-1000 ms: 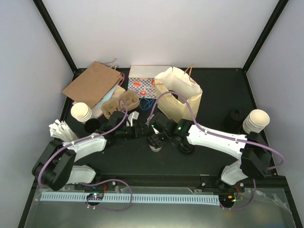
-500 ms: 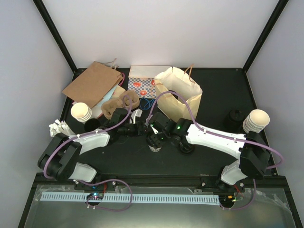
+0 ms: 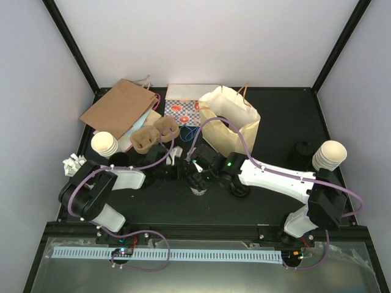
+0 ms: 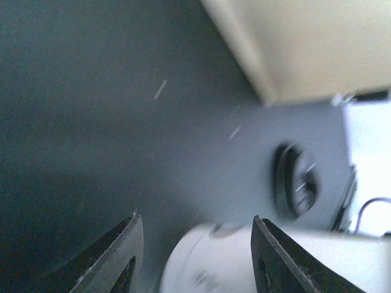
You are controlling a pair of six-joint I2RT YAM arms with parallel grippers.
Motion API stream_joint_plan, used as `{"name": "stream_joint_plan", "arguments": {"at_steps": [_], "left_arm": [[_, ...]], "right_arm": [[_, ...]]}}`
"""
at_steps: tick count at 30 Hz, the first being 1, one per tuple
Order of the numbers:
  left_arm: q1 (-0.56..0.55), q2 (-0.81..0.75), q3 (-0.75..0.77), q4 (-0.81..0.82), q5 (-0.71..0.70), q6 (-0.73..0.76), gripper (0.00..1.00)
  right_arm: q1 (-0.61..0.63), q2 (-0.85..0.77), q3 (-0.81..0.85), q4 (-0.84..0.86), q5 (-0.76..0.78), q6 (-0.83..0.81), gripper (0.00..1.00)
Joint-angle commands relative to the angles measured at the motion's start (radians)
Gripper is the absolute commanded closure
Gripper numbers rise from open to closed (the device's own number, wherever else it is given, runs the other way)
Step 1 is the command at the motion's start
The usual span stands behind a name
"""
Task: Pack the takeout coffee
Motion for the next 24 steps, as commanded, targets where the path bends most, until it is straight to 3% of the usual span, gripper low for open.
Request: {"name": "stream_joint_plan", "arguments": {"at_steps": [1,6,12,16,18,24], "left_arm": [[-0.029,0.039,-0.084,-0.166,0.001,0.047,0.51],[-0.032,-0.094,-0.131,-0.158,-0.025,0.016,0.51],[-0.032,-0.355,-0.155,-0.285,-0.076,0.01,0.49],[-0.034,-0.494,-0.156,-0.351,-0.055,0.0,0.58],[-0.034,-0.534,-0.155,-0.359,-0.014,-0.018,0.66],[-0.034,-0.63,-0.136,-0.395,0.001,-0.046,0.77]], "right_arm": [[0.023,0.119,-0.09,-0.092,-0.136,0.024,0.36],[0.022,0.121,-0.081,-0.102,-0.104,0.039,0.36],[0.021,0.111,-0.081,-0.1,-0.099,0.035,0.36],[0.022,0.108,-0.079,-0.099,-0.094,0.035,0.36],[0.022,0.109,-0.08,-0.097,-0.095,0.036,0.36],[0.021,0.102,-0.08,-0.097,-0.099,0.034,0.36]]}}
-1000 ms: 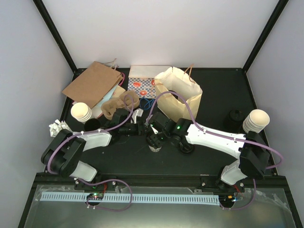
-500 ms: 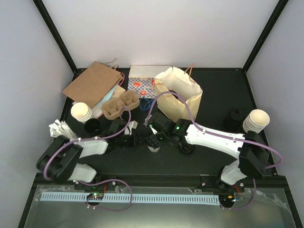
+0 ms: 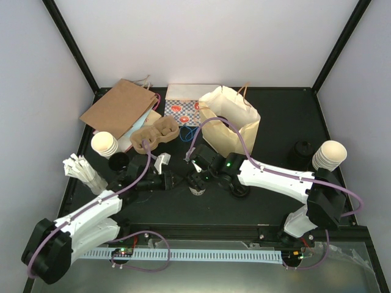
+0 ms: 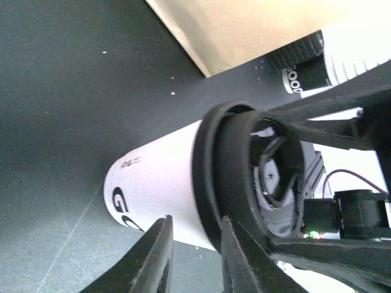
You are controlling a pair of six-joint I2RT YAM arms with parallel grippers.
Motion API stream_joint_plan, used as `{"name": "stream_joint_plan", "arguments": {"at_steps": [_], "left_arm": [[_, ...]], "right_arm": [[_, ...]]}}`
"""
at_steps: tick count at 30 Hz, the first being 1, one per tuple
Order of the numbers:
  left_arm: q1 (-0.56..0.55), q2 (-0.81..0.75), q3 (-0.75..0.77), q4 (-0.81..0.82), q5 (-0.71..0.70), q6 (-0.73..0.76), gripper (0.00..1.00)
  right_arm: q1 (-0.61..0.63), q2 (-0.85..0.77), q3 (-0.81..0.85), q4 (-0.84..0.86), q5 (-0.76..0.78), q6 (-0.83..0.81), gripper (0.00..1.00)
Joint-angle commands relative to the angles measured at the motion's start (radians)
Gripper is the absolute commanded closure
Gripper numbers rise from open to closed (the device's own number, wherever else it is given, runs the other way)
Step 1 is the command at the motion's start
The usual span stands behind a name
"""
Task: Pack the takeout coffee
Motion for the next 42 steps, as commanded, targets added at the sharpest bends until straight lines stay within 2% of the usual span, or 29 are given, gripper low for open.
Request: {"name": "stream_joint_plan", "arguments": {"at_steps": [1,3,9,14,19,23,26,29,32,35,42], "left_arm": [[-0.007,-0.056,0.033,-0.034,0.04,-0.027,0.8],[-0.007,-0.052,0.041,-0.028,0.047,-0.029,0.83],[-0.007,0.022,0.054,0.001,0.049,-0.028,0.83],[-0.008,0.093,0.038,0.11,0.09,-0.057,0.81],[-0.007,0.137,0.041,0.103,0.073,-0.048,0.79],[-0.008,0.181,0.056,-0.003,-0.033,-0.01,0.81],[-0.007,0.237,0.04,-0.015,-0.106,0.015,0.81],[-0.008,0.288,0.023,0.015,-0.099,0.014,0.81],[-0.009,0.272,0.007,0.059,-0.067,-0.005,0.81],[-0.01,0.193,0.007,0.08,-0.056,-0.018,0.77],[-0.009,0.066,0.045,0.074,-0.041,-0.029,0.57]], "right_arm": [[0.017,0.095,-0.079,-0.122,-0.098,0.028,0.36],[0.017,0.095,-0.078,-0.124,-0.1,0.026,0.36],[0.018,0.09,-0.077,-0.126,-0.101,0.02,0.36],[0.017,0.091,-0.077,-0.126,-0.104,0.016,0.36],[0.018,0.095,-0.078,-0.125,-0.109,0.015,0.36],[0.019,0.108,-0.083,-0.119,-0.114,0.013,0.36],[0.019,0.124,-0.099,-0.102,-0.121,0.015,0.36],[0.019,0.133,-0.113,-0.092,-0.126,0.017,0.37],[0.019,0.127,-0.12,-0.091,-0.109,0.022,0.37],[0.019,0.104,-0.117,-0.088,-0.092,0.028,0.37],[0.018,0.06,-0.118,-0.066,-0.111,0.017,0.34]]}}
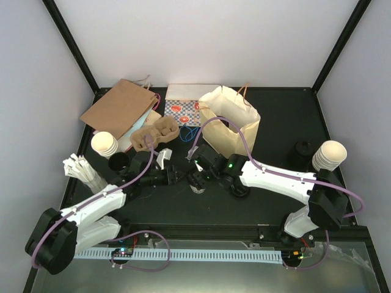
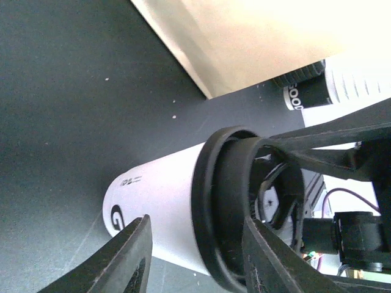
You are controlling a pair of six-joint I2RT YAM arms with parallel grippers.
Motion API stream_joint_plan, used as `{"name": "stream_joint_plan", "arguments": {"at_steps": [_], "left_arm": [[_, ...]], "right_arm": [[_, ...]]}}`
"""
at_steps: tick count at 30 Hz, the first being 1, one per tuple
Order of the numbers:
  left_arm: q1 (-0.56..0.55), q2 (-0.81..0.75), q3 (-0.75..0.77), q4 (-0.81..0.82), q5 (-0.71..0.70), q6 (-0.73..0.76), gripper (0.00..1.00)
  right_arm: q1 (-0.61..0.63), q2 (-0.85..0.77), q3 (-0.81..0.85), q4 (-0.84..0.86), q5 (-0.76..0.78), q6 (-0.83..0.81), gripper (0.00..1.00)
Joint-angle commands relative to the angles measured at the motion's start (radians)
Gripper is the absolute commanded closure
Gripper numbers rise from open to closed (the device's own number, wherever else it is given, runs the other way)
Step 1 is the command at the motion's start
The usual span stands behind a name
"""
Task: Pack the takeout coffee
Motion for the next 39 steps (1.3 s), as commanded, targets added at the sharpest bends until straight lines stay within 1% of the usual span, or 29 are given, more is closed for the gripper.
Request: {"name": "stream_joint_plan", "arguments": {"at_steps": [1,7,11,14,16,18,21,23,25,26,28,31,36,39], "left_arm": [[-0.005,-0.032,0.007,0.002,-0.019,-0.001,0.56],[-0.006,0.049,-0.013,0.147,0.068,-0.042,0.49],[-0.008,0.124,0.014,0.125,0.088,-0.016,0.47],[-0.01,0.169,0.045,0.062,0.08,0.017,0.47],[-0.01,0.174,0.057,0.012,0.046,0.037,0.48],[-0.01,0.169,0.066,-0.036,0.018,0.056,0.48],[-0.011,0.158,0.081,-0.078,-0.009,0.077,0.48],[-0.011,0.151,0.091,-0.096,-0.016,0.084,0.48],[-0.01,0.142,0.102,-0.112,-0.015,0.086,0.48],[-0.011,0.133,0.111,-0.122,-0.012,0.088,0.47],[-0.01,0.112,0.133,-0.152,-0.017,0.096,0.46],[-0.011,0.073,0.178,-0.223,-0.038,0.122,0.4],[-0.012,-0.008,0.259,-0.372,-0.093,0.183,0.27],[-0.022,-0.054,0.279,-0.424,-0.097,0.226,0.22]], "right_arm": [[0.025,0.079,-0.083,-0.114,-0.143,0.0,0.34],[0.026,0.078,-0.083,-0.116,-0.149,-0.006,0.34],[0.025,0.078,-0.076,-0.118,-0.142,-0.009,0.34],[0.026,0.074,-0.062,-0.126,-0.129,-0.007,0.34],[0.026,0.063,-0.048,-0.138,-0.115,-0.004,0.3],[0.026,0.043,-0.037,-0.148,-0.102,-0.001,0.23],[0.026,0.008,-0.017,-0.163,-0.083,-0.002,0.16],[0.026,-0.008,0.001,-0.172,-0.07,-0.005,0.1],[0.026,-0.019,0.025,-0.185,-0.056,-0.006,0.02],[0.026,-0.025,0.039,-0.192,-0.049,-0.008,0.0],[0.026,-0.04,0.067,-0.206,-0.034,-0.006,0.0],[0.026,-0.079,0.083,-0.211,-0.007,0.009,0.0],[0.024,-0.157,0.072,-0.209,0.06,0.055,0.0],[0.014,-0.202,0.051,-0.199,0.076,0.083,0.0]]}}
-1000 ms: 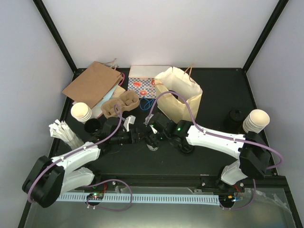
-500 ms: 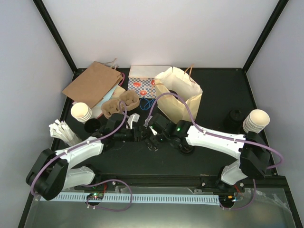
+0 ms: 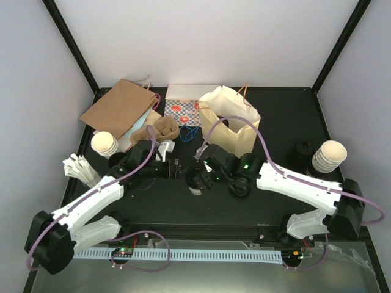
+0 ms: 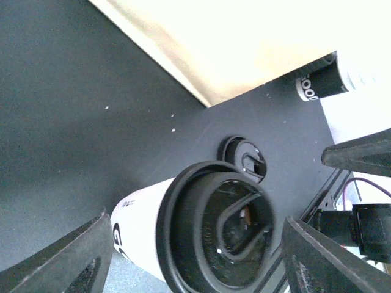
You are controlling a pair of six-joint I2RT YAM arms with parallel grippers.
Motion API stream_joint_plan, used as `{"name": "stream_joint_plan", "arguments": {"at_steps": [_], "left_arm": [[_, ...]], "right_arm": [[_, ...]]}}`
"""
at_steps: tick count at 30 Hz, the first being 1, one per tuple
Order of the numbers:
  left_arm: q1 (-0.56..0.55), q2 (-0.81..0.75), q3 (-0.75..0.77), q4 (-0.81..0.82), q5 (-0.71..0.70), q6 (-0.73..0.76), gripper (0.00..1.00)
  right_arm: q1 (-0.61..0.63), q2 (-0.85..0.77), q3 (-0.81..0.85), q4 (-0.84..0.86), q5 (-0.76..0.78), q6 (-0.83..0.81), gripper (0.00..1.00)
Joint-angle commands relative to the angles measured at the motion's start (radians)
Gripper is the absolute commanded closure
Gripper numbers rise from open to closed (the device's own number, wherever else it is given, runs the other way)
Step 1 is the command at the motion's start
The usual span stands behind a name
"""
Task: Pack the takeout coffee
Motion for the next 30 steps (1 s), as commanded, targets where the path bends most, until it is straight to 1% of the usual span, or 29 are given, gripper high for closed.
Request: {"name": "stream_joint_plan", "arguments": {"at_steps": [1,3,6,8,10,15,17,18,20,21,23,27,28,30], "left_arm": [[-0.02,-0.071,0.07,-0.134,-0.044,0.092,0.2],[-0.066,-0.09,0.093,-0.169,-0.09,0.114,0.13],[-0.161,-0.093,0.14,-0.223,-0.207,0.147,0.02],[-0.238,-0.083,0.173,-0.255,-0.295,0.175,0.01],[-0.289,-0.069,0.199,-0.277,-0.354,0.209,0.01],[-0.35,-0.039,0.234,-0.299,-0.409,0.282,0.01],[-0.362,-0.023,0.232,-0.286,-0.404,0.321,0.01],[-0.366,-0.01,0.231,-0.28,-0.402,0.339,0.01],[-0.374,0.023,0.248,-0.299,-0.408,0.36,0.01],[-0.376,0.041,0.262,-0.312,-0.412,0.363,0.01],[-0.38,0.074,0.29,-0.333,-0.426,0.368,0.01],[-0.391,0.129,0.327,-0.365,-0.463,0.372,0.01],[-0.395,0.141,0.335,-0.368,-0.476,0.371,0.01],[-0.399,0.163,0.35,-0.376,-0.489,0.362,0.01]], "right_arm": [[-0.016,-0.075,-0.007,-0.003,0.055,0.063,0.0],[-0.043,-0.112,-0.031,0.014,0.048,0.084,0.01],[-0.091,-0.177,-0.086,0.057,0.018,0.116,0.02],[-0.115,-0.228,-0.136,0.103,-0.021,0.124,0.03],[-0.119,-0.275,-0.191,0.153,-0.039,0.127,0.02],[-0.121,-0.336,-0.292,0.204,-0.06,0.07,0.0],[-0.133,-0.343,-0.312,0.2,-0.057,0.09,0.01],[-0.157,-0.337,-0.316,0.195,-0.098,0.097,0.02],[-0.228,-0.315,-0.329,0.205,-0.229,0.096,0.05],[-0.256,-0.298,-0.334,0.212,-0.281,0.097,0.09],[-0.292,-0.266,-0.338,0.226,-0.334,0.104,0.19],[-0.336,-0.216,-0.341,0.26,-0.383,0.133,0.45],[-0.344,-0.21,-0.342,0.267,-0.386,0.142,0.5],[-0.358,-0.2,-0.343,0.285,-0.393,0.162,0.56]]}}
